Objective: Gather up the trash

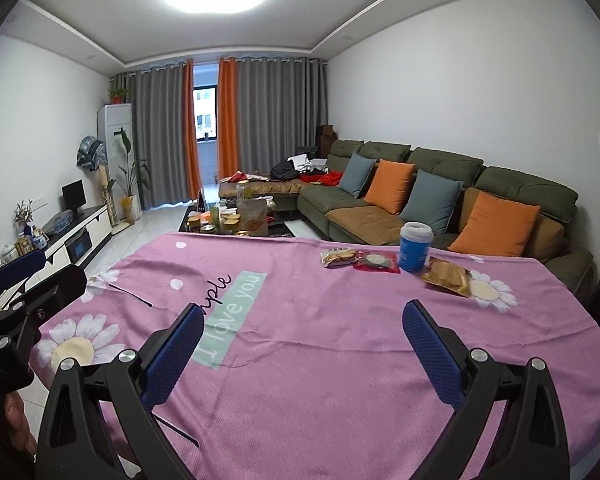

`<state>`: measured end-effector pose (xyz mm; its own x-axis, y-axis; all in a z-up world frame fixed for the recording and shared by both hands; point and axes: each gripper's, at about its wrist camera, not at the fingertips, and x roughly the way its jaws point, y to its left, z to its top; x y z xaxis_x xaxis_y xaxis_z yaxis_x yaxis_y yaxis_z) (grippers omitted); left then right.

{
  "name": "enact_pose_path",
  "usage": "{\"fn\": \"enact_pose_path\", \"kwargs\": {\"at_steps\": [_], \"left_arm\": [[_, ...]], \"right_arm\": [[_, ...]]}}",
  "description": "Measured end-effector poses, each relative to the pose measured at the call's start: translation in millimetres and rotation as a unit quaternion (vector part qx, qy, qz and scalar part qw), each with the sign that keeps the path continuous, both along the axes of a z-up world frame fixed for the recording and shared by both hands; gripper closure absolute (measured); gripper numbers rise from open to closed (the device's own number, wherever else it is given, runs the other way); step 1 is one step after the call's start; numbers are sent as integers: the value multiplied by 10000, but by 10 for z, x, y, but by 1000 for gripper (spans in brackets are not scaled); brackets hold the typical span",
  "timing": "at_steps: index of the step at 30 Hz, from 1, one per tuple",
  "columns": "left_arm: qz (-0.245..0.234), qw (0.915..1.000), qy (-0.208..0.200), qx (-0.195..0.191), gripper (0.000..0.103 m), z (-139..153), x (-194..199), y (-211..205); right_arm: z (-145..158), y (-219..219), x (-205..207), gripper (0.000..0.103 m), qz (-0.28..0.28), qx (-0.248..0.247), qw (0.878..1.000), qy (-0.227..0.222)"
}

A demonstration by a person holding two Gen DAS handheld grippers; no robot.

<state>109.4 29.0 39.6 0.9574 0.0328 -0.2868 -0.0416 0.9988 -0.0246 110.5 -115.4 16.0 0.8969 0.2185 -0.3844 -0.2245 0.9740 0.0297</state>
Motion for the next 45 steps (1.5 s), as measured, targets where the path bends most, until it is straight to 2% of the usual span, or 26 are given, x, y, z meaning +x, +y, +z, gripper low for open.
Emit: {"fn": "enact_pose_path", "kwargs": {"at_steps": [3, 9, 16, 20, 29, 34, 45], "left_arm": [[-5, 9999, -129, 70, 6, -11, -124, -28], [53, 9995, -299, -52, 6, -47, -346, -30], [97, 9978, -656, -28, 6, -66, -669, -22], [133, 9959, -900, 34, 6, -56, -804, -7], [-19, 9935, -1126, 164, 6, -56, -954, -39], [-15, 9926, -1197, 189, 6, -73, -1004, -26], [21, 9939, -1092, 171, 6, -114, -989, 9]], "right_arm": [[-24, -28, -125, 7, -150, -49, 9998, -130], [-37, -49, -443, 7, -254, 58, 9979, -598], [-37, -24, -760, 7, -189, 117, 9944, -1036], [-54, -17, -861, 7, -176, 146, 9936, -1107], [-111, 28, -1057, 7, -111, 94, 9928, -1189], [-96, 23, -1081, 7, -112, 120, 9918, -1270], [-103, 40, -1033, 7, -180, 75, 9921, -1237]]}}
